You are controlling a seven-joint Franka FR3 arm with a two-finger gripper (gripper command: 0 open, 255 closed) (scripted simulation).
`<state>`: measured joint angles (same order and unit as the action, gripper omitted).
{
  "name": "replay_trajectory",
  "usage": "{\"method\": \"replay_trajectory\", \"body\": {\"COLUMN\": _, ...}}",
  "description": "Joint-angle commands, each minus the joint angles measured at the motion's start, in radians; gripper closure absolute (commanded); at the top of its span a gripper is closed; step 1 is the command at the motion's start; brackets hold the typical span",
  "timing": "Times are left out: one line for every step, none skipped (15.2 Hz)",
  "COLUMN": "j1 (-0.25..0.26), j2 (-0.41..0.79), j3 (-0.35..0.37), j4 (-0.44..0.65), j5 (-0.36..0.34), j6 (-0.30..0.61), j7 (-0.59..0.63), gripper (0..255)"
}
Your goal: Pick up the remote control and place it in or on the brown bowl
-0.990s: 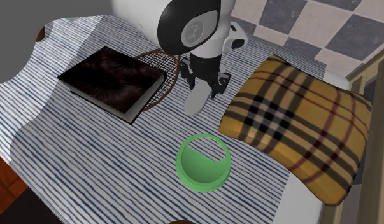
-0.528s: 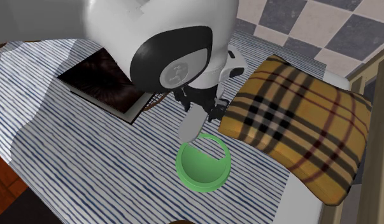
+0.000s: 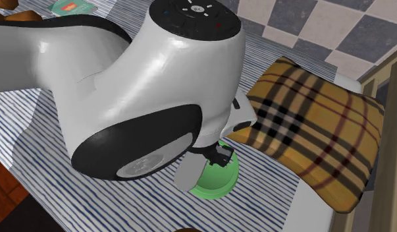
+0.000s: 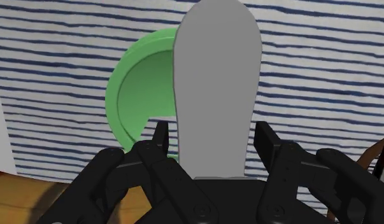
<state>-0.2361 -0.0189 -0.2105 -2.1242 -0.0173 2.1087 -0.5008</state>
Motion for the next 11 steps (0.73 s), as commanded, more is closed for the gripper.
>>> {"method": "replay_trajectory", "body": {"j1": -0.021, "j2": -0.050, "j3": -0.022, "j4": -0.058, "j5": -0.014, "j6": 0.009, "j7": -0.037, "gripper": 255}}
{"method": "replay_trajectory", "body": {"j1": -0.031, "j2": -0.075, "j3": -0.031, "j4": -0.085, "j5": -0.021, "j6": 0.013, "j7": -0.051, "gripper": 255}}
{"method": "replay_trajectory", "body": {"j1": -0.040, "j2": -0.100, "j3": -0.041, "j4": -0.112, "j5": -0.030, "j6": 0.016, "j7": -0.065, "gripper": 255}}
{"method": "replay_trajectory", "body": {"j1": -0.050, "j2": -0.124, "j3": -0.051, "j4": -0.137, "j5": -0.038, "j6": 0.018, "j7": -0.080, "gripper": 255}}
{"method": "replay_trajectory", "body": {"j1": -0.061, "j2": -0.148, "j3": -0.061, "j4": -0.161, "j5": -0.047, "j6": 0.020, "j7": -0.095, "gripper": 255}}
{"method": "replay_trajectory", "body": {"j1": -0.071, "j2": -0.171, "j3": -0.072, "j4": -0.184, "j5": -0.057, "j6": 0.021, "j7": -0.110, "gripper": 255}}
{"method": "replay_trajectory", "body": {"j1": -0.083, "j2": -0.193, "j3": -0.083, "j4": -0.206, "j5": -0.067, "j6": 0.021, "j7": -0.125, "gripper": 255}}
{"method": "replay_trajectory", "body": {"j1": -0.094, "j2": -0.216, "j3": -0.095, "j4": -0.227, "j5": -0.077, "j6": 0.021, "j7": -0.141, "gripper": 255}}
{"method": "replay_trajectory", "body": {"j1": -0.106, "j2": -0.237, "j3": -0.106, "j4": -0.246, "j5": -0.087, "j6": 0.021, "j7": -0.157, "gripper": 255}}
{"method": "replay_trajectory", "body": {"j1": -0.118, "j2": -0.258, "j3": -0.118, "j4": -0.265, "j5": -0.098, "j6": 0.020, "j7": -0.174, "gripper": 255}}
{"method": "replay_trajectory", "body": {"j1": -0.131, "j2": -0.279, "j3": -0.130, "j4": -0.282, "j5": -0.110, "j6": 0.019, "j7": -0.191, "gripper": 255}}
